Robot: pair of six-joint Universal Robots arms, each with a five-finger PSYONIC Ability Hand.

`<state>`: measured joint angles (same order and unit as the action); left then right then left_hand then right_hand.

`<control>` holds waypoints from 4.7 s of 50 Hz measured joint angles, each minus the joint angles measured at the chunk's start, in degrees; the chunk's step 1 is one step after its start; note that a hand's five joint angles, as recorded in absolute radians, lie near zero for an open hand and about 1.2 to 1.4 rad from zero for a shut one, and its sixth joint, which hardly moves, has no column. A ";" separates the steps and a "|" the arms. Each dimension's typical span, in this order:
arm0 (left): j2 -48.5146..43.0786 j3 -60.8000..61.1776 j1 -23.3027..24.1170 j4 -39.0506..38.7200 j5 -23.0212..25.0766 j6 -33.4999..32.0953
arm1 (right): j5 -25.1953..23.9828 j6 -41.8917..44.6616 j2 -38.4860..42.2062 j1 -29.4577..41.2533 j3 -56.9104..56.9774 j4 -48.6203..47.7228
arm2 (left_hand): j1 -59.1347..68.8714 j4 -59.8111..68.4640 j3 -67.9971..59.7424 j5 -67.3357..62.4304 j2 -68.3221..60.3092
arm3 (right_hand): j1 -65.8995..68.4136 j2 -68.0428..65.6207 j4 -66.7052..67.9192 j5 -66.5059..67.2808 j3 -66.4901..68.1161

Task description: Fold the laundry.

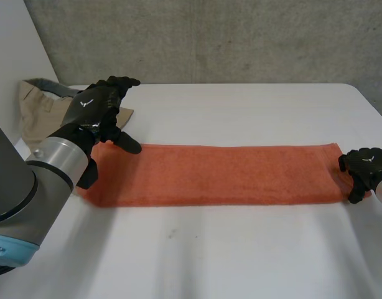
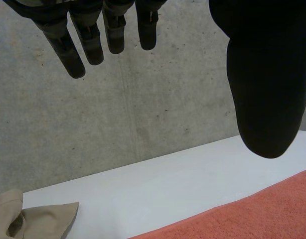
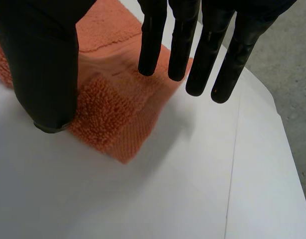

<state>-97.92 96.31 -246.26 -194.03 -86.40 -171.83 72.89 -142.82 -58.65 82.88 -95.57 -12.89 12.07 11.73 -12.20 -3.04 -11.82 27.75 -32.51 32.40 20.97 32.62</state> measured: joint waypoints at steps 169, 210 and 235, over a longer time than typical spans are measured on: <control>-29.12 -21.78 16.22 11.47 -10.06 -16.62 | 6.57 -21.38 6.14 33.77 22.33 19.08 | 0.00 0.00 0.00 0.00 0.00 | -16.52 19.93 -18.85 -16.90 -20.57; -3.30 -19.91 6.02 15.57 18.00 -3.46 | 4.43 -45.75 1.99 29.95 5.70 10.56 | 0.00 0.00 0.00 0.00 0.00 | -16.52 19.93 -18.85 -16.90 -20.57; -4.09 -19.32 5.88 15.50 17.66 -3.52 | 4.82 -47.21 7.63 32.86 11.72 7.43 | 0.00 0.00 0.00 0.00 0.00 | -3.16 0.98 -0.83 -2.25 -0.66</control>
<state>-102.01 76.99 -240.38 -178.53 -68.74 -175.34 77.72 -190.02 -51.01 115.74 -83.84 -5.47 12.08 11.74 -12.20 -3.03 -11.82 24.59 -31.54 31.56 18.72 31.95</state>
